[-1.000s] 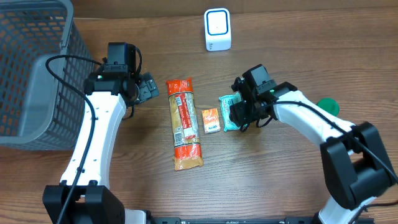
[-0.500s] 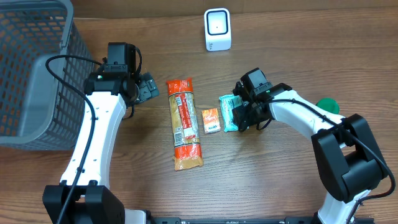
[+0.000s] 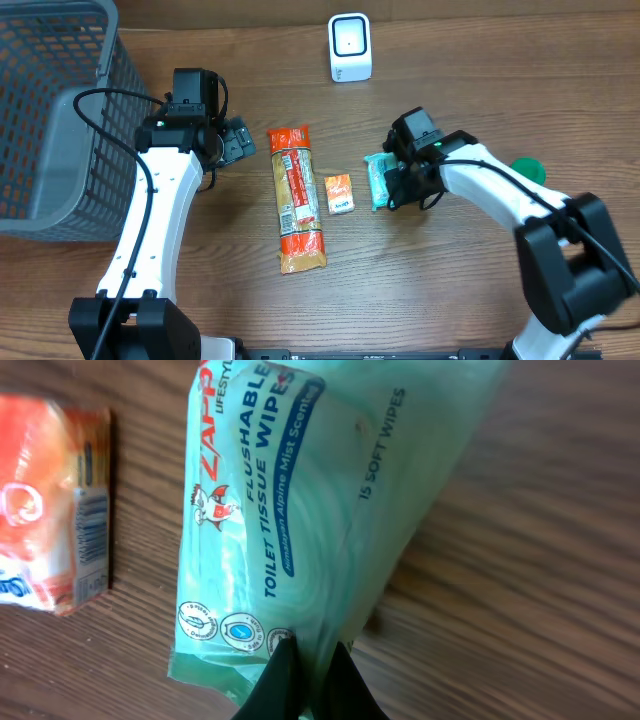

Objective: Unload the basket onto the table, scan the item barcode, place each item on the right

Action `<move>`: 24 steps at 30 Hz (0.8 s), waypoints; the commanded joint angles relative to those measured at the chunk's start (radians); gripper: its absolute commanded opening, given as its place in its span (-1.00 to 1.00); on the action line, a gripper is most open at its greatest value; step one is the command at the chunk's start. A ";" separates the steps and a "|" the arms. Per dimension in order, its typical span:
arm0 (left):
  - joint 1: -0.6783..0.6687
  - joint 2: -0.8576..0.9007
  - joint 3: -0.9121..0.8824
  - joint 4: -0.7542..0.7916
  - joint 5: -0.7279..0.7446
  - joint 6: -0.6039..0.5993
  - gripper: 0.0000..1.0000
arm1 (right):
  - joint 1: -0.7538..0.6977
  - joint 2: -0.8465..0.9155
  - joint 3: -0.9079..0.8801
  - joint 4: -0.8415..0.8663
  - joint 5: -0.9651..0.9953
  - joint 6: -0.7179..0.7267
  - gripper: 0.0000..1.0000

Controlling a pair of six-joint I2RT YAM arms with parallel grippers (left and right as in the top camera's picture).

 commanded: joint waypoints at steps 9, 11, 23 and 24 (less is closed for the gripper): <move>0.000 0.005 0.002 0.001 -0.013 0.011 1.00 | -0.007 -0.197 0.010 -0.095 0.282 0.003 -0.93; 0.000 0.005 0.002 0.001 -0.013 0.011 1.00 | -0.007 -0.197 0.010 -0.098 0.282 0.004 -0.93; 0.000 0.005 0.002 0.001 -0.013 0.011 1.00 | -0.007 -0.195 -0.043 -0.049 0.115 0.004 -0.92; 0.000 0.005 0.002 0.000 -0.013 0.011 1.00 | -0.007 -0.194 -0.055 -0.039 0.115 0.004 -0.93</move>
